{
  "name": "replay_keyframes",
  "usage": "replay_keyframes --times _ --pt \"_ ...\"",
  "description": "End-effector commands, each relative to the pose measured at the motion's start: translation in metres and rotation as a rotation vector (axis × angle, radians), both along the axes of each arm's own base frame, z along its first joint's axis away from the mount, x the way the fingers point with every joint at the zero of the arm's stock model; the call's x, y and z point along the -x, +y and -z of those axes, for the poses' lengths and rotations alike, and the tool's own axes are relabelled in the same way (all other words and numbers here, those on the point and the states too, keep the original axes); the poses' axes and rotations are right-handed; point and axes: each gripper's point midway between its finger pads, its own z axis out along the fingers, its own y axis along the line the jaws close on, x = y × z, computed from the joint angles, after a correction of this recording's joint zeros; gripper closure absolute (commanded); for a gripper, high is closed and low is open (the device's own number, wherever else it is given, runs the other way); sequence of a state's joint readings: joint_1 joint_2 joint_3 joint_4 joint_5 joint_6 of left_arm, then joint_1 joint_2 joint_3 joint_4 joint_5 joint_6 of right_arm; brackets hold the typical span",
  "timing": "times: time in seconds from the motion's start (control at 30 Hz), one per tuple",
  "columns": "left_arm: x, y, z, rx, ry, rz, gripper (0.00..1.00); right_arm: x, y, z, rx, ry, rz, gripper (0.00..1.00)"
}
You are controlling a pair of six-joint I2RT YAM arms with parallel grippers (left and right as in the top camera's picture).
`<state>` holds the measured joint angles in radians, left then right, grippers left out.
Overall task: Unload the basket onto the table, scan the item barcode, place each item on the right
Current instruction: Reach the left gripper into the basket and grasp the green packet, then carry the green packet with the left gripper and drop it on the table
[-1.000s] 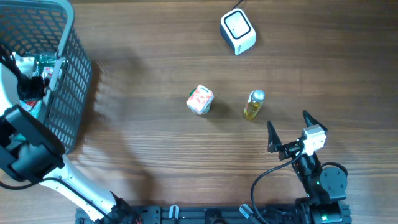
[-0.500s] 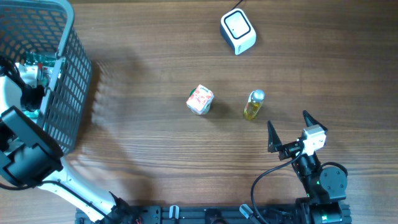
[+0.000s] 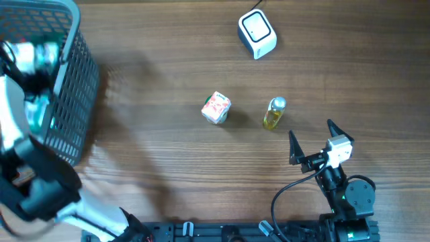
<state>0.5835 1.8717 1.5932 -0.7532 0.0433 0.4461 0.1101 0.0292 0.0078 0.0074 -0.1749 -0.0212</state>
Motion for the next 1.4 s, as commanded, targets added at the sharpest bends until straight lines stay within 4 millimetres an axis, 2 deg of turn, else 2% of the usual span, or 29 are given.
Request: replay_keyframes --times 0.0,0.07,0.13,0.2,0.23,0.3,0.37,0.4,0.5,0.53,0.57,0.67,0.73,0.83,0.9,1.17,1.3,1.33,1.37 --pt "0.0 -0.009 -0.169 -0.173 -0.394 -0.101 0.92 -0.001 -0.002 0.001 0.005 -0.001 0.013 0.0" --pt "0.008 -0.027 -0.218 -0.213 -0.52 -0.107 0.92 -0.001 -0.003 0.001 0.005 -0.001 0.014 0.0" --pt "0.018 -0.05 -0.255 -0.213 -0.625 -0.1 0.92 -0.001 -0.003 0.001 0.005 -0.001 0.014 0.0" --pt "0.033 -0.083 -0.29 -0.176 -0.731 -0.087 0.92 -0.001 -0.003 0.001 0.005 -0.001 0.014 0.0" --pt "0.039 -0.101 -0.301 -0.141 -0.77 -0.078 0.92 -0.001 -0.003 0.001 0.005 -0.001 0.014 0.0" --pt "0.05 -0.151 -0.313 -0.063 -0.803 0.006 0.95 -0.001 -0.002 0.001 0.005 -0.001 0.013 0.0" --pt "0.058 -0.2 -0.31 -0.002 -0.777 0.123 0.96 -0.001 -0.003 0.001 0.005 -0.001 0.014 0.0" --pt "0.062 -0.218 -0.304 0.04 -0.755 0.153 0.96 -0.001 -0.002 0.001 0.005 -0.001 0.013 0.0" --pt "0.067 -0.271 -0.269 0.178 -0.619 0.226 0.96 -0.001 -0.002 0.001 0.005 -0.001 0.013 0.0" --pt "0.066 -0.285 -0.254 0.215 -0.564 0.24 0.96 -0.001 -0.002 0.001 0.005 -0.001 0.013 0.0" --pt "0.064 -0.307 -0.229 0.259 -0.472 0.26 0.96 -0.001 -0.002 0.001 0.005 -0.001 0.013 0.0" --pt "0.058 -0.332 -0.183 0.288 -0.323 0.267 0.96 -0.001 -0.003 0.001 0.005 -0.001 0.014 0.0" --pt "0.051 -0.346 -0.14 0.28 -0.2 0.238 0.96 -0.001 -0.002 0.001 0.005 -0.001 0.013 0.0" --pt "0.045 -0.356 -0.084 0.225 -0.058 0.204 0.96 -0.001 -0.003 0.001 0.005 -0.001 0.014 0.0" --pt "0.042 -0.354 -0.053 0.178 0.012 0.155 0.96 -0.001 -0.002 0.001 0.005 -0.001 0.013 0.0" --pt "0.031 -0.354 0.041 0.088 0.209 0.119 0.95 -0.001 -0.002 0.001 0.005 -0.001 0.013 0.0" --pt "0.025 -0.356 0.063 0.078 0.241 0.117 0.93 -0.001 -0.002 0.001 0.005 -0.001 0.013 0.0" --pt "0.025 -0.356 0.067 0.075 0.249 0.117 0.9 -0.001 -0.002 0.001 0.005 -0.001 0.013 0.0" --pt "0.025 -0.356 0.069 0.074 0.254 0.117 0.79 -0.001 -0.002 0.001 0.005 -0.001 0.013 0.0"
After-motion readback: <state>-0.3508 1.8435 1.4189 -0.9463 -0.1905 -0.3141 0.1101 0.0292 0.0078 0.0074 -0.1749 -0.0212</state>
